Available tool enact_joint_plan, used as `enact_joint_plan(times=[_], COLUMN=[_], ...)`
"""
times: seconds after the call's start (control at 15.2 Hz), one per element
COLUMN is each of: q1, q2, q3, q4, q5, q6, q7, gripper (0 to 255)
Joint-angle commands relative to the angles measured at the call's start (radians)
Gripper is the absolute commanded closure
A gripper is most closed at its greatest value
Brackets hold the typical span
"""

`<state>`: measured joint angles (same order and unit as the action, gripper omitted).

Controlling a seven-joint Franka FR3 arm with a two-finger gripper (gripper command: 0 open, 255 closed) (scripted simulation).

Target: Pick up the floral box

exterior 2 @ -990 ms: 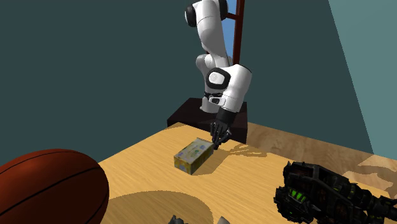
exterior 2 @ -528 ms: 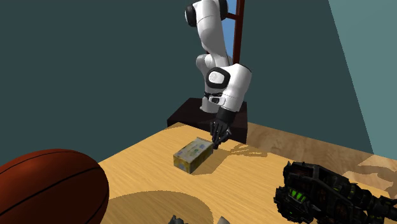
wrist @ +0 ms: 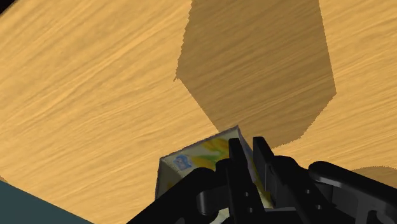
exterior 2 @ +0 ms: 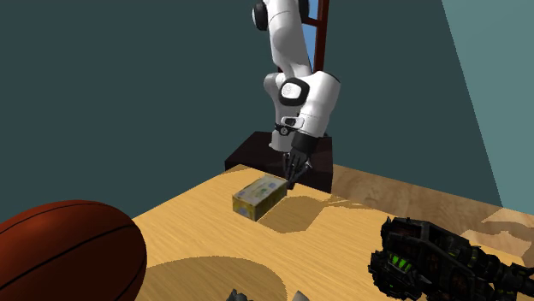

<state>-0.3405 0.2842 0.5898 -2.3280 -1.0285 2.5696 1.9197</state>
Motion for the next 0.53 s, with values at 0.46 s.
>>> enact_joint_plan(times=[0.46], q1=[-0.039], q2=[-0.099], q3=[0.053], q4=[-0.019], q5=[0.152], q6=[-0.02], q7=[-0.126], gripper=[255])
